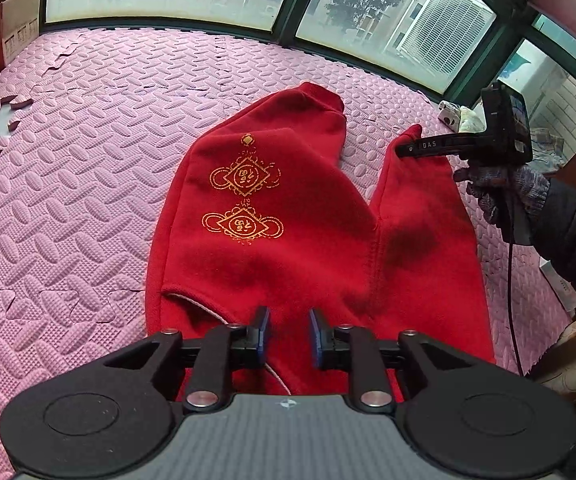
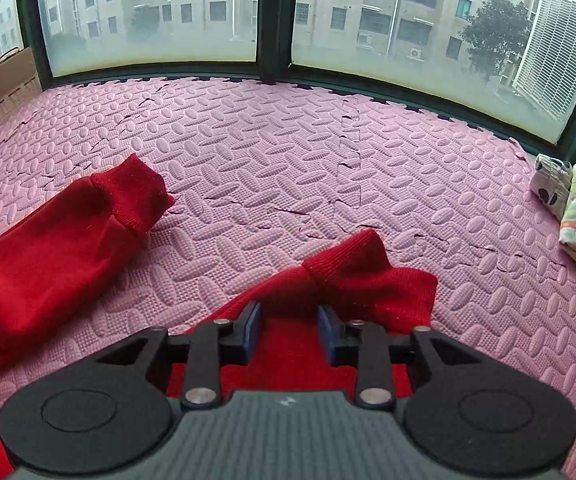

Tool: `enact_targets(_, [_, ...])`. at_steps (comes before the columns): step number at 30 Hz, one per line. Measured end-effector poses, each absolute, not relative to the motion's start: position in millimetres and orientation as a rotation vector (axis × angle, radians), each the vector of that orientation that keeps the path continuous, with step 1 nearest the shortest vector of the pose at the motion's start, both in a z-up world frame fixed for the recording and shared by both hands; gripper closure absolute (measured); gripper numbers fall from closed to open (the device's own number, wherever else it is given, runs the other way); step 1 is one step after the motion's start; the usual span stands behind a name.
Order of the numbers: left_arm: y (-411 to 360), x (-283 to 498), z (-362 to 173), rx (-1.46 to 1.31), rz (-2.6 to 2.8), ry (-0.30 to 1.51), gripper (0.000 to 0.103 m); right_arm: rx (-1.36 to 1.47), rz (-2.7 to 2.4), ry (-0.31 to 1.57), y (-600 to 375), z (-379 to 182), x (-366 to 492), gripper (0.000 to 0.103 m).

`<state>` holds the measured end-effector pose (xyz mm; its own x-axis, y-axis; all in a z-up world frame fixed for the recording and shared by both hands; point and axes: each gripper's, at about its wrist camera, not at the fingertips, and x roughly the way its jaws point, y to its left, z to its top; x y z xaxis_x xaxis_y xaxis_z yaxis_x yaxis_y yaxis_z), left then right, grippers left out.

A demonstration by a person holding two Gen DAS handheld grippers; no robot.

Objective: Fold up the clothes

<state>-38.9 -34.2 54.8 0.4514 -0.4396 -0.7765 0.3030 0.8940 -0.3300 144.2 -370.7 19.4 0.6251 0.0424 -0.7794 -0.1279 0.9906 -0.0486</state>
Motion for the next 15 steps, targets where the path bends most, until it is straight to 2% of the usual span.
enact_targets(4, [-27, -38, 56, -0.167, -0.449, 0.991, 0.08, 0.0, 0.218, 0.884, -353, 36, 159, 0.072])
enact_targets(12, [-16, -35, 50, -0.197, -0.423, 0.992, 0.08, 0.044, 0.325, 0.971, -314, 20, 202, 0.073])
enact_targets(14, [-12, -36, 48, -0.206, -0.416, 0.998, 0.08, -0.003, 0.33, 0.968, -304, 20, 207, 0.089])
enact_targets(15, [-11, -36, 48, -0.21, -0.412, 1.0, 0.08, -0.042, 0.323, 0.957, -297, 22, 210, 0.089])
